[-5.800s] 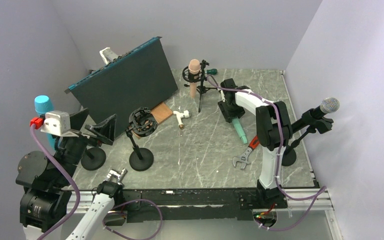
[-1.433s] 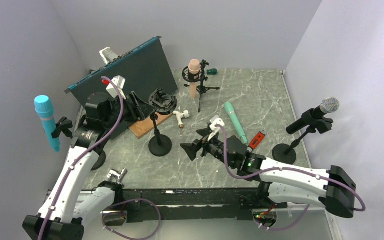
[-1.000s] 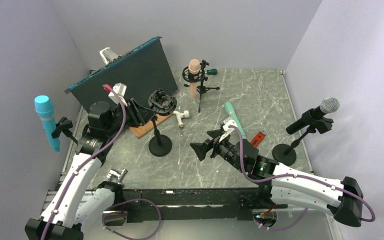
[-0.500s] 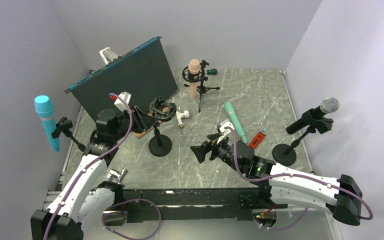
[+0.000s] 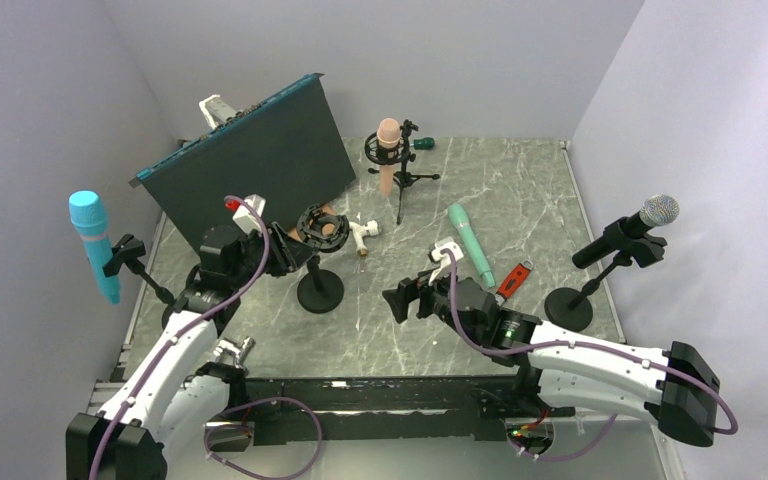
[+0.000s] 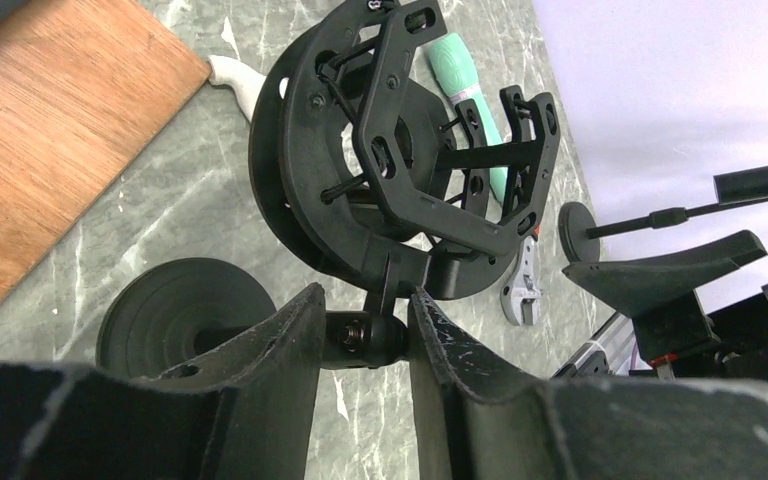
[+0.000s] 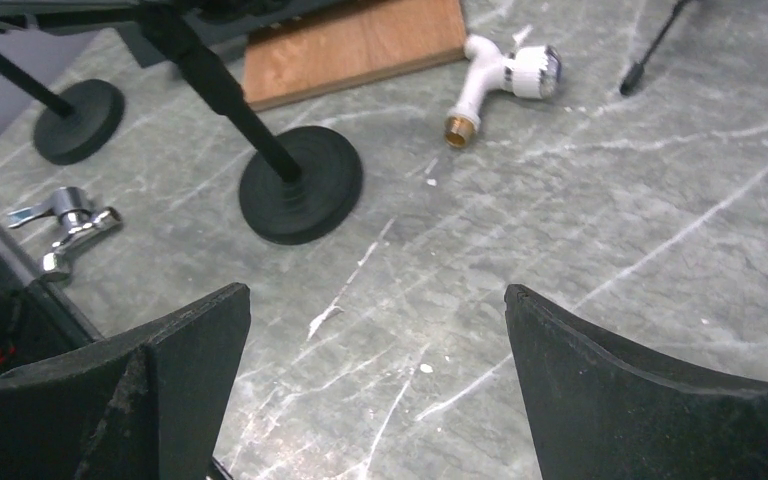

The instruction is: Remove the microphone from the stand

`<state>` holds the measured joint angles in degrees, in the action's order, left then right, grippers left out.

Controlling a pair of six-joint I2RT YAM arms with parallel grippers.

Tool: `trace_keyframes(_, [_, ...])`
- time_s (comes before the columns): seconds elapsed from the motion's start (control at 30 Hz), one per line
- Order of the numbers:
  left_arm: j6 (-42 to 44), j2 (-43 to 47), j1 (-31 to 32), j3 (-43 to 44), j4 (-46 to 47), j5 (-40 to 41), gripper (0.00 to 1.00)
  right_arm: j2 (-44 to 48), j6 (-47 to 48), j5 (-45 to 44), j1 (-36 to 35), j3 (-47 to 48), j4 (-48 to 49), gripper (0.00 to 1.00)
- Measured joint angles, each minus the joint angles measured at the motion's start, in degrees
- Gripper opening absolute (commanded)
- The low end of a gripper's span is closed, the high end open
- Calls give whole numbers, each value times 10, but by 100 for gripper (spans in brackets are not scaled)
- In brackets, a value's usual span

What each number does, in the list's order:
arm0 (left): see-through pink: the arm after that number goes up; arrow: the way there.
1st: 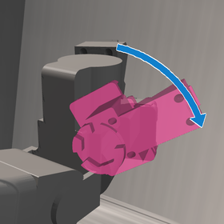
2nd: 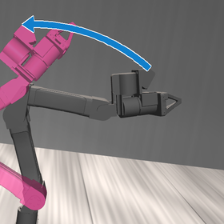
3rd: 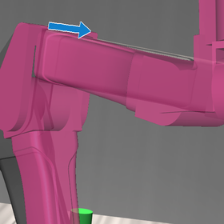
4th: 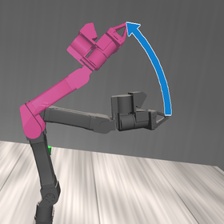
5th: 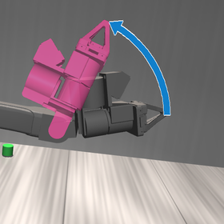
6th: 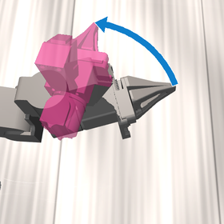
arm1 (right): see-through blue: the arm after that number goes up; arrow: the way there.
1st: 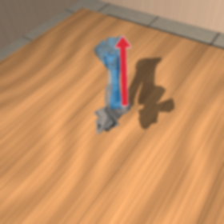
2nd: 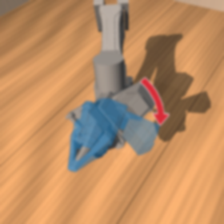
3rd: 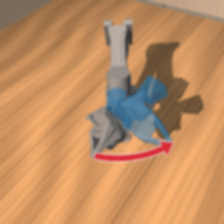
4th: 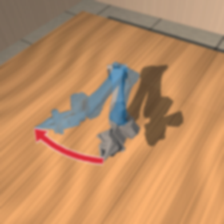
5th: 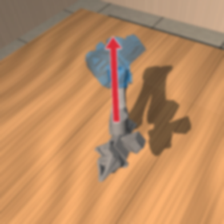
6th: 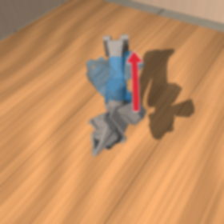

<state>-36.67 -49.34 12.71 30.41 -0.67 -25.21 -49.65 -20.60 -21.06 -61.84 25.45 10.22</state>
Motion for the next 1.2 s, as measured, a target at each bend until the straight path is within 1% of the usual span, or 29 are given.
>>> trace_keyframes(0.07, [0,-2,0,1,-3,0,46,-18,-7,-6,8,9,-9,100])
trace_keyframes(0.2, [9,-3,0,12,-25,3,64,-57,-26,-10,45,41,-36,100])
trace_keyframes(0.27, [18,-7,-2,23,-49,8,72,-71,-31,-7,70,54,-43,100])
trace_keyframes(0.33, [31,-7,-3,38,-81,11,79,-85,-33,2,91,72,-52,100])
trace_keyframes(0.5, [58,-1,-3,81,-156,8,93,-125,-30,11,126,129,-81,100])
trace_keyframes(0.6, [71,24,-3,111,-191,2,99,-149,-30,14,145,173,-112,100])
trace_keyframes(0.77, [91,66,-3,160,-229,-5,99,-191,-30,13,182,266,-170,100])
trace_keyframes(0.9, [116,75,-3,217,-256,-4,99,-228,-30,-9,197,360,-215,100])
trace_keyframes(0.97, [129,64,-3,257,-263,-3,99,-244,-29,-22,200,399,-229,100])
trace_keyframes(1.07, [148,31,-3,340,-264,-3,99,-273,-19,-35,205,465,-250,100])
trace_keyframes(1.2, [163,-24,-3,428,-231,-4,99,-316,0,-40,210,543,-261,100])
